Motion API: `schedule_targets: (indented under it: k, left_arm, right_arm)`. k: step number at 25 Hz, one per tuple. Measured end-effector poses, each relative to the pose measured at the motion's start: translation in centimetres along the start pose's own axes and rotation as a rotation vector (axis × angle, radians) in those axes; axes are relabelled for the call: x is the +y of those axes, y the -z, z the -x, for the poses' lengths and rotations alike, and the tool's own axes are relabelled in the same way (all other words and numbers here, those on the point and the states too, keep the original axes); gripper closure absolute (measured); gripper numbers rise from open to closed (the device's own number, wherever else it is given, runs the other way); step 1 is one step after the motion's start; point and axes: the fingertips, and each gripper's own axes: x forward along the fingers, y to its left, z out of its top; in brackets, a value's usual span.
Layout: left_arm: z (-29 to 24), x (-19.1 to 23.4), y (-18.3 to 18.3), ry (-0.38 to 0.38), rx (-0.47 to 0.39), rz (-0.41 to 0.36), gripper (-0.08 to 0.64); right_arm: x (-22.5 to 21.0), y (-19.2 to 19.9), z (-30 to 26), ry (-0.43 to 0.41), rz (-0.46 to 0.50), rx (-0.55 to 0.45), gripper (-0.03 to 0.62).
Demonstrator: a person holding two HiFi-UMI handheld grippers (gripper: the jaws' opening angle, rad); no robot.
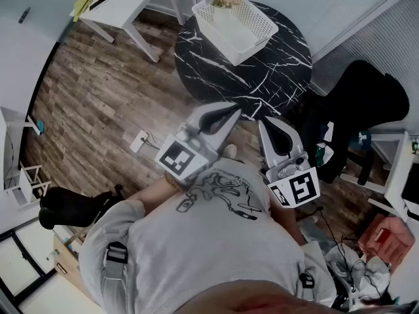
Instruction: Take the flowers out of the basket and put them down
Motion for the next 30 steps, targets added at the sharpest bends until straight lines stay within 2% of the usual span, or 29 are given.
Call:
schedule_targets:
  k: [12,30]
  left_arm:
    - [-1.1,-0.7,0.1,0.001,0.005,0.002,0.557]
    - [-2.6,-2.2,1.5,-0.049,0.022,0.008,0.557]
  right_arm:
    - [-1.1,-0.1,0.7,-0.005,-0.039,-0.018,0.588]
    - [-2.7,0.9,2.4,-0.051,-0.051,-0.003,0.588]
